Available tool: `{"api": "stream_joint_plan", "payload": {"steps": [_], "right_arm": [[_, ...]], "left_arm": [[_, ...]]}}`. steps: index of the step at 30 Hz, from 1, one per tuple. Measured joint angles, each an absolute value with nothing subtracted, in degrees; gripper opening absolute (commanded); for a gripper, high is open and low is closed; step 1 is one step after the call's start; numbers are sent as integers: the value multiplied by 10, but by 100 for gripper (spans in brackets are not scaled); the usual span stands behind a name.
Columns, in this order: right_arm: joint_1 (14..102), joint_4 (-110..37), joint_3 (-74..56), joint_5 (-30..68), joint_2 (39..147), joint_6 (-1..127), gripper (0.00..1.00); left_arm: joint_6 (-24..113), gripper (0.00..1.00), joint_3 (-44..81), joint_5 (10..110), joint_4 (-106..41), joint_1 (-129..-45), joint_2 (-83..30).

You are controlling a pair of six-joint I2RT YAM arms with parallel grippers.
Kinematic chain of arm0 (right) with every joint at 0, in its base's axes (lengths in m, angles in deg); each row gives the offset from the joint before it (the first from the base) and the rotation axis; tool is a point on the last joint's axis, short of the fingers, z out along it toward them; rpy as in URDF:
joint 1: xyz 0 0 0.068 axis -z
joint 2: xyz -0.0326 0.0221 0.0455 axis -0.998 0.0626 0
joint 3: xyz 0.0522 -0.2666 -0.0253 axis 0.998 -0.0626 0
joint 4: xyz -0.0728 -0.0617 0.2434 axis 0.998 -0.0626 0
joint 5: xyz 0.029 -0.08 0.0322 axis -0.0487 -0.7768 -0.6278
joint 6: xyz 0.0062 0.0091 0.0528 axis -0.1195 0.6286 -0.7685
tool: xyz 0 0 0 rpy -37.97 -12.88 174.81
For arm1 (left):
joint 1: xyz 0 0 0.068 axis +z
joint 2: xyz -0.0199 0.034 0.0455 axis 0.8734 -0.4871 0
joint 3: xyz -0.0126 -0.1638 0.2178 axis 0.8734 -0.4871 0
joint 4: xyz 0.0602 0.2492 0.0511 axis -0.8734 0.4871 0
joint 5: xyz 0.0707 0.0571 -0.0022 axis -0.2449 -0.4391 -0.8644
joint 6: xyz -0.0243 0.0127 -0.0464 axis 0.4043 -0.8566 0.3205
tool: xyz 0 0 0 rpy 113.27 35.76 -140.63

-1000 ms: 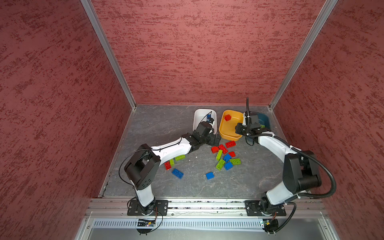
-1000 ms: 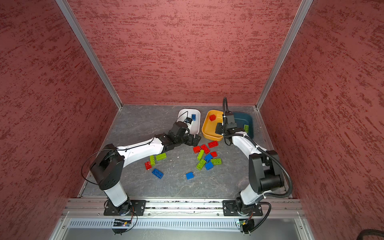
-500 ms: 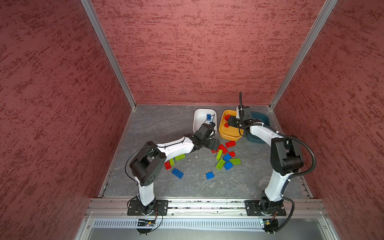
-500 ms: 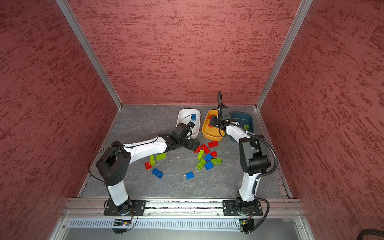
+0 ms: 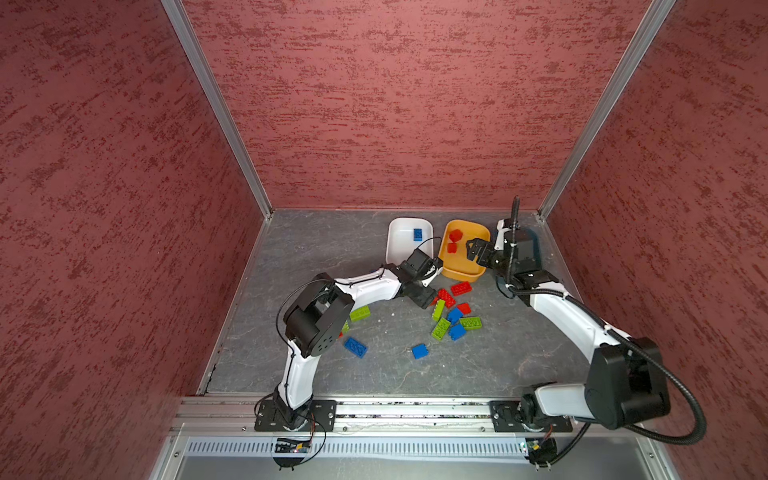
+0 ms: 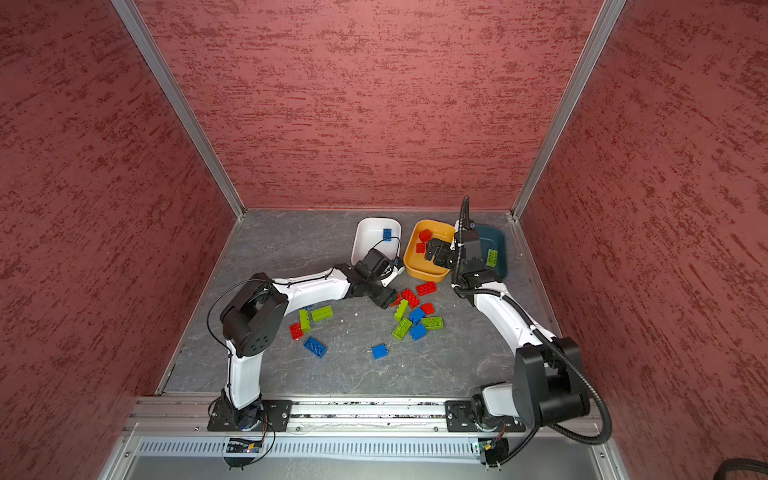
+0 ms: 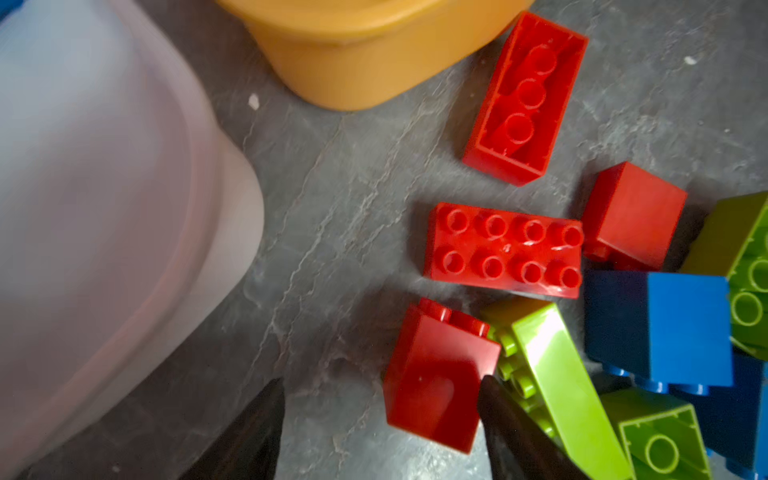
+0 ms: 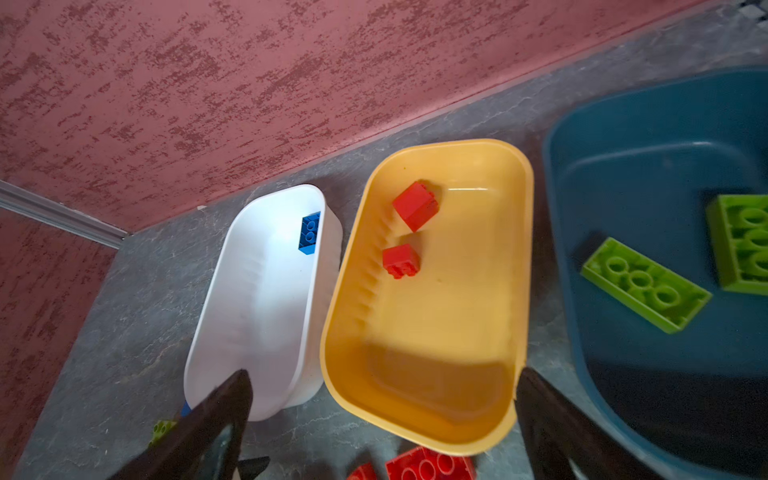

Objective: Sort the legos into containers by color
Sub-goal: 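Grasp a red brick in the pile with left gripper while right hovers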

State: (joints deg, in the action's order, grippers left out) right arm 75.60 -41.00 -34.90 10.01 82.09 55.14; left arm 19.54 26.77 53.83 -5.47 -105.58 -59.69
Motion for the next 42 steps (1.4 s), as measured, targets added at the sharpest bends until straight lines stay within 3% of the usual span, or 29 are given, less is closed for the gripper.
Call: {"api": "stream_joint_plan", "payload": {"steps": [17, 21, 28, 42], "right_arm": [[756, -416, -367, 20, 799, 537, 99], [756, -416, -367, 15, 800, 530, 99], [756, -407, -381, -19, 795, 521, 99], [756, -368, -422, -51, 759, 492, 99]], "left_arm": [[164, 53, 299, 570, -24, -1067, -644], [167, 46, 302, 572, -25, -1068, -650], [184, 24, 305, 566, -32, -1069, -652], [334, 20, 312, 587, -147, -1051, -551]]}}
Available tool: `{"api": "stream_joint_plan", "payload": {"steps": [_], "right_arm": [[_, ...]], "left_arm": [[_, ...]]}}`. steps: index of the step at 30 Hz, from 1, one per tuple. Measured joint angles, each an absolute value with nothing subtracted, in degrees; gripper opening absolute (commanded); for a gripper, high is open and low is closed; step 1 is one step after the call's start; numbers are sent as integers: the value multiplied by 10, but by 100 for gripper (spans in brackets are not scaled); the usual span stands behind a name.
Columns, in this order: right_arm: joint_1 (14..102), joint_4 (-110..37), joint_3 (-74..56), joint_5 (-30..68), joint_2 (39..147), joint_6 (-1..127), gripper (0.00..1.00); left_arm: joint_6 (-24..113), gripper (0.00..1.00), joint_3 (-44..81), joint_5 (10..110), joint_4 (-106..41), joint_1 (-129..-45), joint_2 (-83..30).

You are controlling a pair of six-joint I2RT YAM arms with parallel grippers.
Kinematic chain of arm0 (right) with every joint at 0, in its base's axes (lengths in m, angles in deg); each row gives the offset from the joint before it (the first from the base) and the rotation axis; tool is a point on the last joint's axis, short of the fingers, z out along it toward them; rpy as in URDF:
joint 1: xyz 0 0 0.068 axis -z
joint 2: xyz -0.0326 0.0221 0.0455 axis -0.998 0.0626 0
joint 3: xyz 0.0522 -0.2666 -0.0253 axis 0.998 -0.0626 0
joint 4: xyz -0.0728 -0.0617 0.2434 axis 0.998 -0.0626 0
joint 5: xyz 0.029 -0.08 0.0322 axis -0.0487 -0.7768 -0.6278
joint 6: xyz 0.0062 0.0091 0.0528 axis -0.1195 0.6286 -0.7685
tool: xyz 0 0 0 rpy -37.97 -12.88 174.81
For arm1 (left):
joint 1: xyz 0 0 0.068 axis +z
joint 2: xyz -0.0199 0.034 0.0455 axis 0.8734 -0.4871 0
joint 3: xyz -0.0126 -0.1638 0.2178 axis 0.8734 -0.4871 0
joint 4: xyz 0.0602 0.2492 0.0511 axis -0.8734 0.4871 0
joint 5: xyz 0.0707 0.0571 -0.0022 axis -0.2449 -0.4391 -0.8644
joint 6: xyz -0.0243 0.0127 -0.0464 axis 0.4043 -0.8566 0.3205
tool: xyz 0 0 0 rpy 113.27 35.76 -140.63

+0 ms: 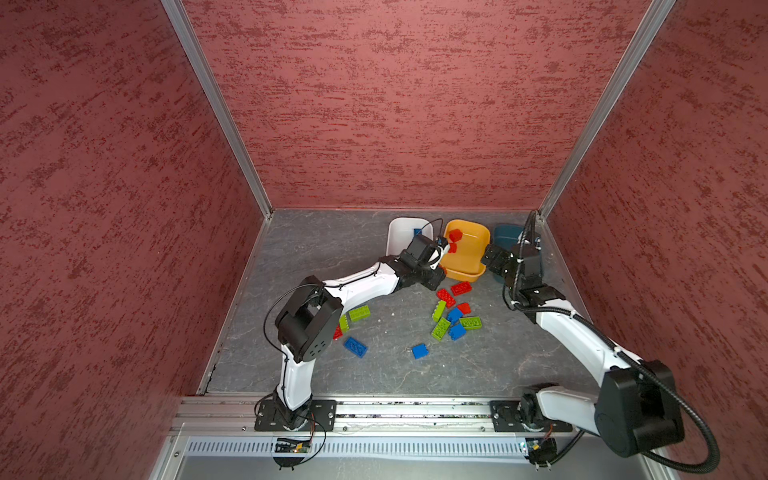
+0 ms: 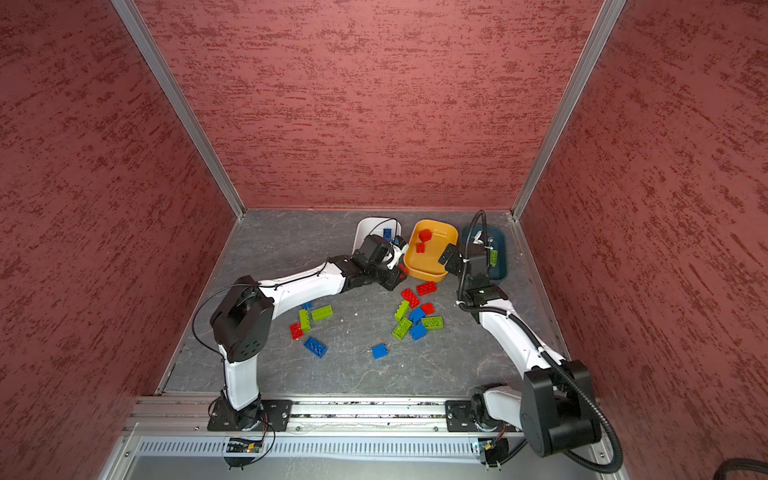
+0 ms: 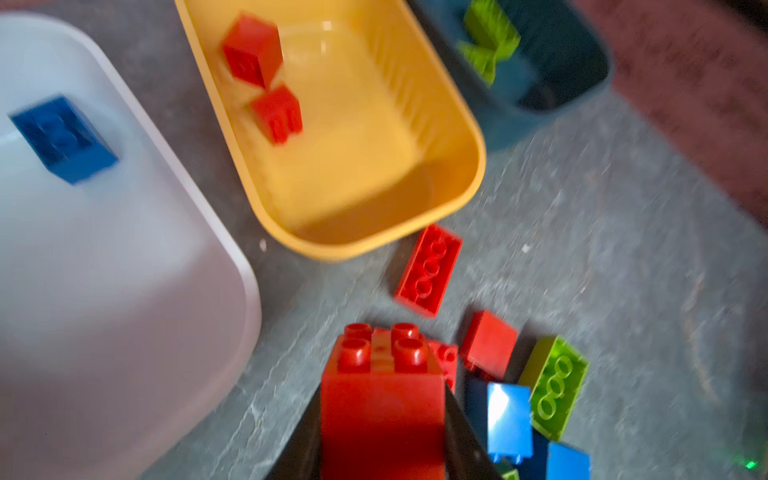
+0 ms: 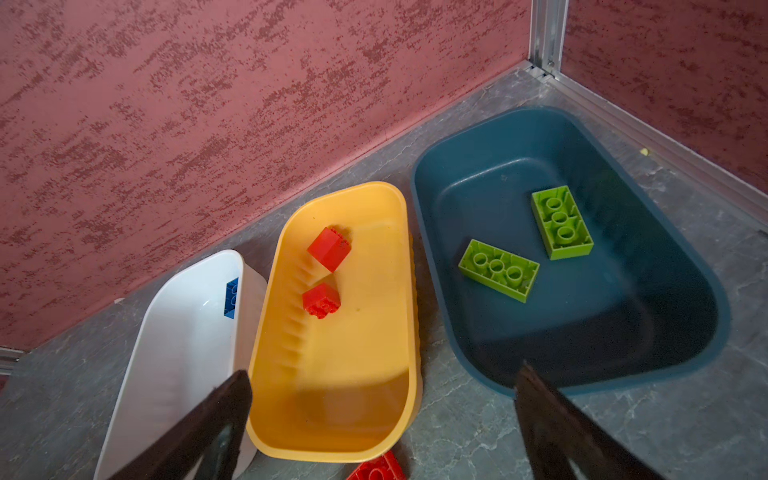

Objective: Sort the legos into containers by color
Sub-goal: 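Grasp a red brick in the pile with left gripper while right hovers, then drop the red brick from left gripper into yellow bin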

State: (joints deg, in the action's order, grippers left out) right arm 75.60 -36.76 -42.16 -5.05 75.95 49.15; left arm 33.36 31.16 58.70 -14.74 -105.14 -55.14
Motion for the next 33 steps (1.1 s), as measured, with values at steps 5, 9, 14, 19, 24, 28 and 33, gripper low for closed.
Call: {"api": "stream_joint_plan", "payload": {"steps": [5, 9, 14, 19, 24, 28, 33], "right_arm": [[756, -344, -426, -51, 753, 492, 99], [756, -338, -440, -51, 747, 492, 99], [756, -337, -449, -55, 747, 490, 99], [756, -327, -459, -52, 747, 492, 99], [756, -328, -458, -50, 753, 492, 99], [756, -327, -452, -38, 771, 490, 99], [756, -330, -449, -29, 787, 481, 99]], "left_arm": [[406, 20, 391, 599, -185, -1043, -586], [460, 21, 496, 612, -177, -1037, -664], [511, 28, 641, 628, -124, -1028, -776], [543, 65, 763, 645, -65, -1019, -857], [550, 92, 784, 679, -48, -1013, -862], [532, 100, 739, 685, -45, -1018, -829], [498, 100, 609, 670, -46, -1027, -733]]}}
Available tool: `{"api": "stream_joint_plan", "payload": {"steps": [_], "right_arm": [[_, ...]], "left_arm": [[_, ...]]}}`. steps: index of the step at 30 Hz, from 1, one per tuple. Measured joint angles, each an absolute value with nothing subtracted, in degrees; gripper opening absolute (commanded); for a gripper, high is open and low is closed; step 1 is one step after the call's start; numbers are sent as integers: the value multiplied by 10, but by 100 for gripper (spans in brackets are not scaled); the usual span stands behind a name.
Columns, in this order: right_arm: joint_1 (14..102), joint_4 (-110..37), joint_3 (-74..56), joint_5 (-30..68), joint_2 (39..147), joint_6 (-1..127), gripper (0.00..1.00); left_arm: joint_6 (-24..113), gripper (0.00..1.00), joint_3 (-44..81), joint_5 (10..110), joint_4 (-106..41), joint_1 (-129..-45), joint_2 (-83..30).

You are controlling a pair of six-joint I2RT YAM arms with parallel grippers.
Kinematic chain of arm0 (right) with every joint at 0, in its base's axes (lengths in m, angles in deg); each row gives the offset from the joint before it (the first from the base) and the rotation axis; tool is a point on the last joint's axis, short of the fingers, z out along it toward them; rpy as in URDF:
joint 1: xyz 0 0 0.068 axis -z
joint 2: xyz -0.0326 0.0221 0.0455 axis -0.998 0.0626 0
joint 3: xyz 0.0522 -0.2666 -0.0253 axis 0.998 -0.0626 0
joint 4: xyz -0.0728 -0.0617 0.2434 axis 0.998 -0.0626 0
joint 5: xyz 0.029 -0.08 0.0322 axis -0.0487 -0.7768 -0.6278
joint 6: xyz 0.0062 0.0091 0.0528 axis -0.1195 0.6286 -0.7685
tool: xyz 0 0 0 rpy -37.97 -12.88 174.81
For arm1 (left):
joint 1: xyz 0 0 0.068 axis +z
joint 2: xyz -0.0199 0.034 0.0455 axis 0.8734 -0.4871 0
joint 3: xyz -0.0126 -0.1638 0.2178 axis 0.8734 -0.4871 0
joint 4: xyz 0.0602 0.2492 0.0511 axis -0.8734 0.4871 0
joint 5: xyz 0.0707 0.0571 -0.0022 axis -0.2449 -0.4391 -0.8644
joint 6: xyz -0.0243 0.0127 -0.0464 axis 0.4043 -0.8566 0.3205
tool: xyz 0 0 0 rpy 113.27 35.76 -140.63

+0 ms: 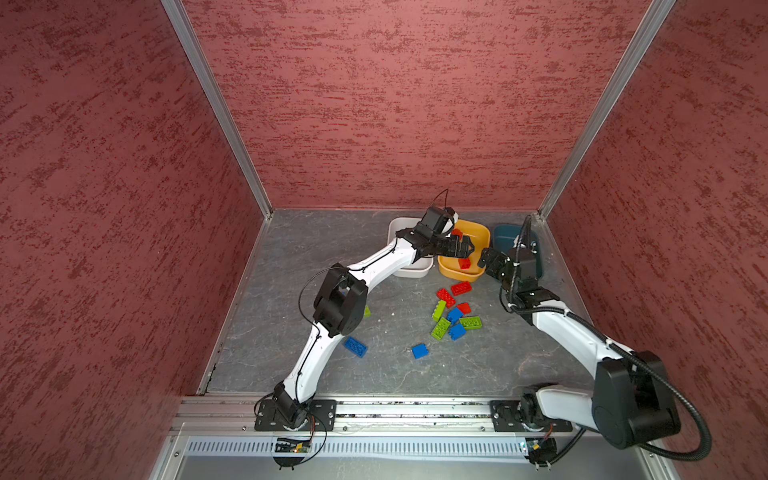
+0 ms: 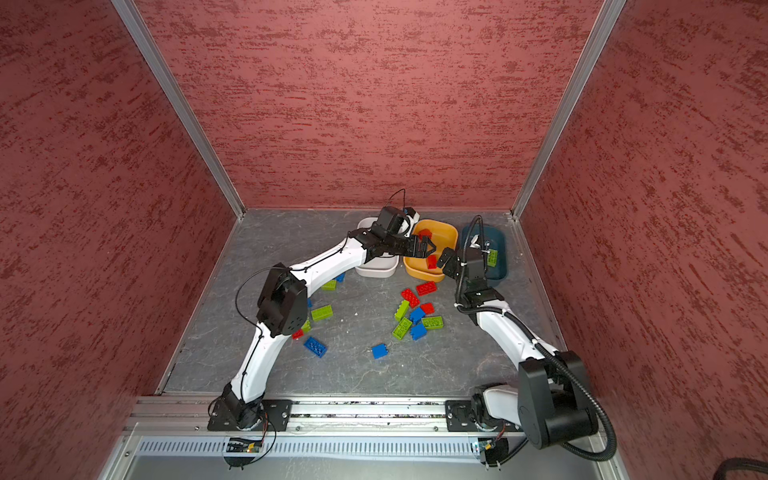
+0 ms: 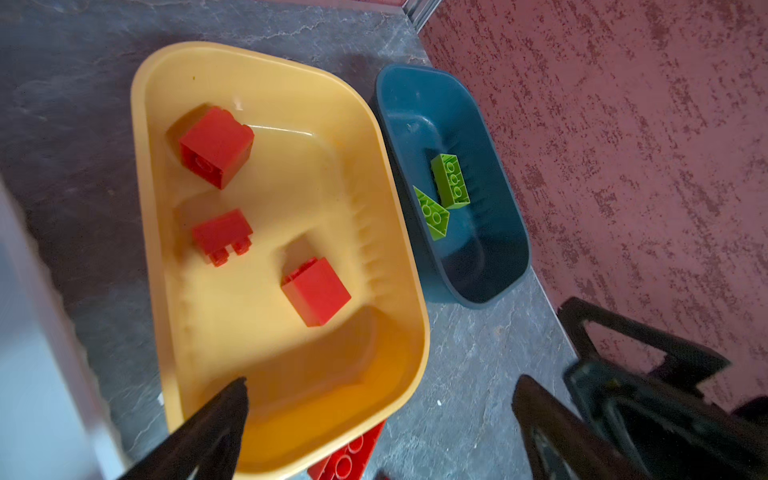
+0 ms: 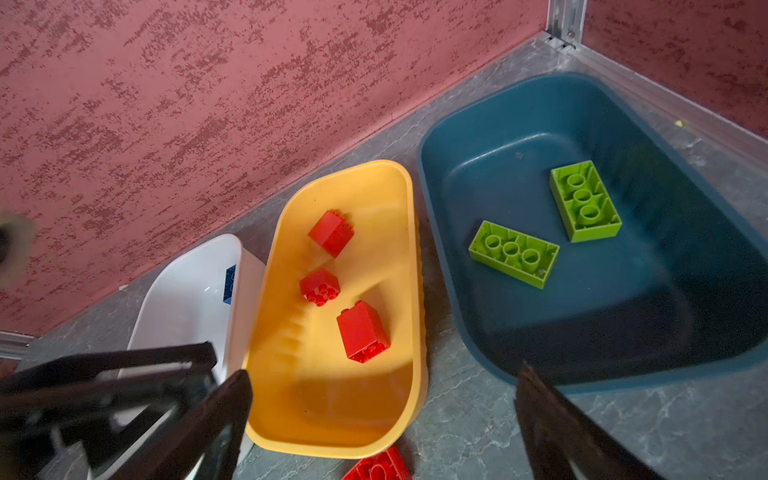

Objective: Sort the legos into containers by color
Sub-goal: 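Drop the red brick from left gripper into yellow bin, then lower right gripper to a lime-green brick in the pile and grasp it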

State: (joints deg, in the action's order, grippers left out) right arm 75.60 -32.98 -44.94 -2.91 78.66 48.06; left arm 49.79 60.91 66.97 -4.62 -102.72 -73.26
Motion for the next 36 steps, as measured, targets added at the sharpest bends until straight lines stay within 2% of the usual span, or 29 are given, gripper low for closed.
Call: {"api": "stream_joint_plan", "payload": {"steps": [6, 13, 17, 22, 26, 31, 36], "right_arm": [[756, -332, -437, -19, 789, 473, 99], [756, -369, -435, 78, 798, 476, 99], [753, -435, -441, 107, 794, 462, 96], [751, -548, -470, 140, 775, 469, 95], [730, -613, -509, 172, 744, 468, 99], [702, -643, -535, 191, 724, 469, 98], [692, -657, -528, 184, 753, 486, 96]], "left_arm": [[457, 99, 464, 604, -46, -1038, -612], [481, 99, 272, 519, -68, -1019, -494], [507, 99, 210, 461, -89, -1002, -452], [525, 99, 196, 415, -111, -1001, -437], [534, 99, 196, 401, -126, -1002, -437], [544, 99, 197, 395, -132, -1002, -438], [555, 99, 197, 393, -138, -1006, -447]]}}
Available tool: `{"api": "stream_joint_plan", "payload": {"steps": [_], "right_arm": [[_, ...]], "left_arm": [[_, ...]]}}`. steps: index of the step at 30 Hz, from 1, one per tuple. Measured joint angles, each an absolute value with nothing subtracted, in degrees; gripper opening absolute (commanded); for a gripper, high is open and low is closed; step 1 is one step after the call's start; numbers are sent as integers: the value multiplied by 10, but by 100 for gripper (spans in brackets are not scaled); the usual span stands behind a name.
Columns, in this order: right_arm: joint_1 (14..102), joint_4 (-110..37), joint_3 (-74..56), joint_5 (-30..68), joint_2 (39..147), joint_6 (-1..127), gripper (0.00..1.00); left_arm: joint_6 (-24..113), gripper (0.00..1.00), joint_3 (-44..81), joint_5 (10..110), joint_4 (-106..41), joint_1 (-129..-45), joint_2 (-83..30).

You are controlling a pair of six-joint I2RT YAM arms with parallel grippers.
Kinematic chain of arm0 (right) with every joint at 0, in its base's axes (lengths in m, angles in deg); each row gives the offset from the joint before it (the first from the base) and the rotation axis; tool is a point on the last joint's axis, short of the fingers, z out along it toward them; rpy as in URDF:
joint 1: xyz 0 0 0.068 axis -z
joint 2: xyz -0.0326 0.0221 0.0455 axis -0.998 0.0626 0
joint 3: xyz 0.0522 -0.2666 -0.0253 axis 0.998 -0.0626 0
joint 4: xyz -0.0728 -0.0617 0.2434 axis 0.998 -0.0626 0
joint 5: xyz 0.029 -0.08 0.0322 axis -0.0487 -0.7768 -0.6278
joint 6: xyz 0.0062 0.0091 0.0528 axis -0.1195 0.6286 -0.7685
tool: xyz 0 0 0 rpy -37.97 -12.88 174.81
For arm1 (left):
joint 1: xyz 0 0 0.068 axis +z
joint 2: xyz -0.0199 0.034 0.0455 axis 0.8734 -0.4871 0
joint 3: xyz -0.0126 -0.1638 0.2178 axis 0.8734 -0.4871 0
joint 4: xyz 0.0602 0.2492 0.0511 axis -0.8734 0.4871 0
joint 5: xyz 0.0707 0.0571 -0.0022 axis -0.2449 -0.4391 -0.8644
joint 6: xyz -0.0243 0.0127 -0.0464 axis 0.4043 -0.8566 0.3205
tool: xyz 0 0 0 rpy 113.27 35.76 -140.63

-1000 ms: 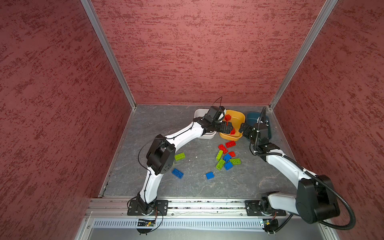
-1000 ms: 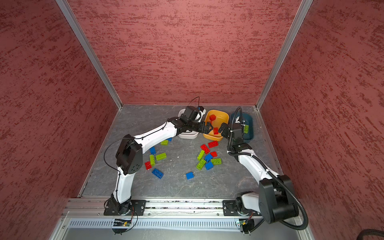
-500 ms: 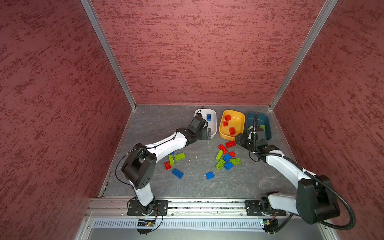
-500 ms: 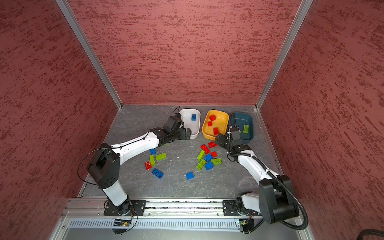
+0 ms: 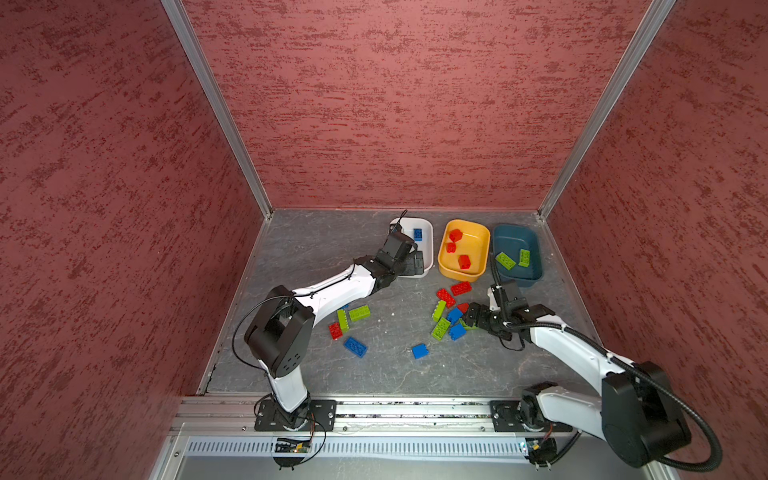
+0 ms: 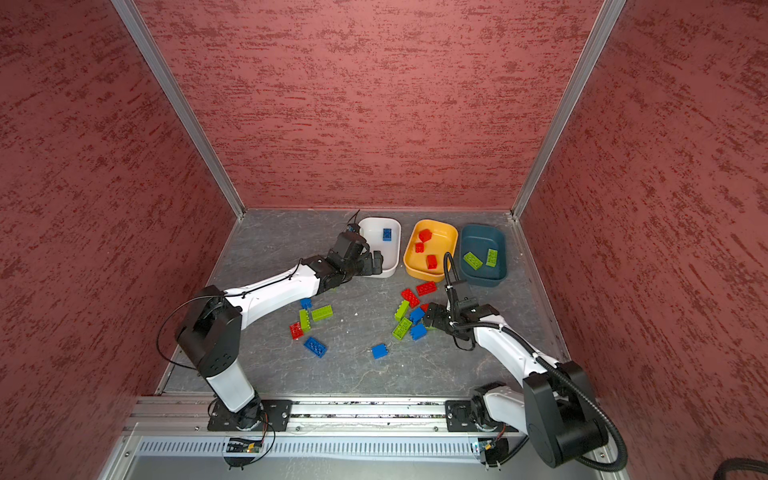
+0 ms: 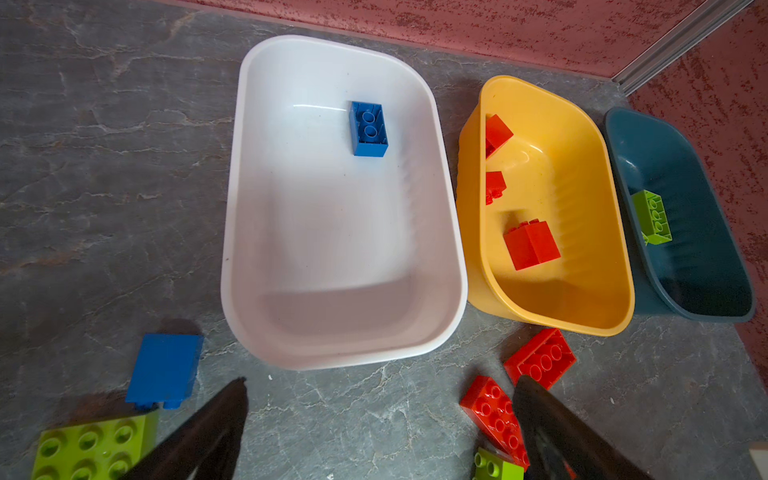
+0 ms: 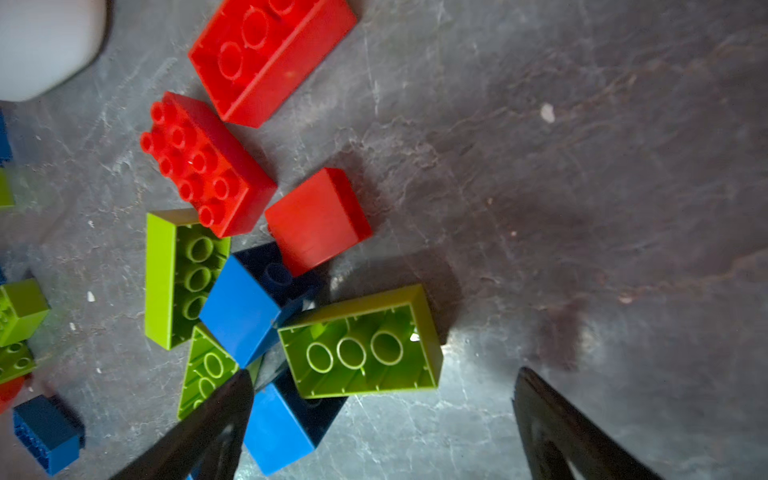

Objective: Sort the legos into containers by color
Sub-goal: 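Lower right gripper to a lime-green brick in the pile and grasp it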

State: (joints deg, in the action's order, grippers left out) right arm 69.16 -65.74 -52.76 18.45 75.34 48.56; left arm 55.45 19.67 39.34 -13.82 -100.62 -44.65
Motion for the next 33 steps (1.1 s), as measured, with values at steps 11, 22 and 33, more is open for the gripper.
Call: {"api": "stream_joint_plan", "payload": {"steps": [11, 22, 33], "right_arm": [[667, -664, -506, 165, 797, 534, 92], [649, -666, -480, 150, 839, 549, 92], [629, -679, -460, 99, 873, 568, 70]], "left_arm": [[560, 100, 196, 388, -142, -1008, -448], [560, 100, 196, 389, -144, -1008, -459], [560, 99, 197, 390, -144, -1008, -459]]}}
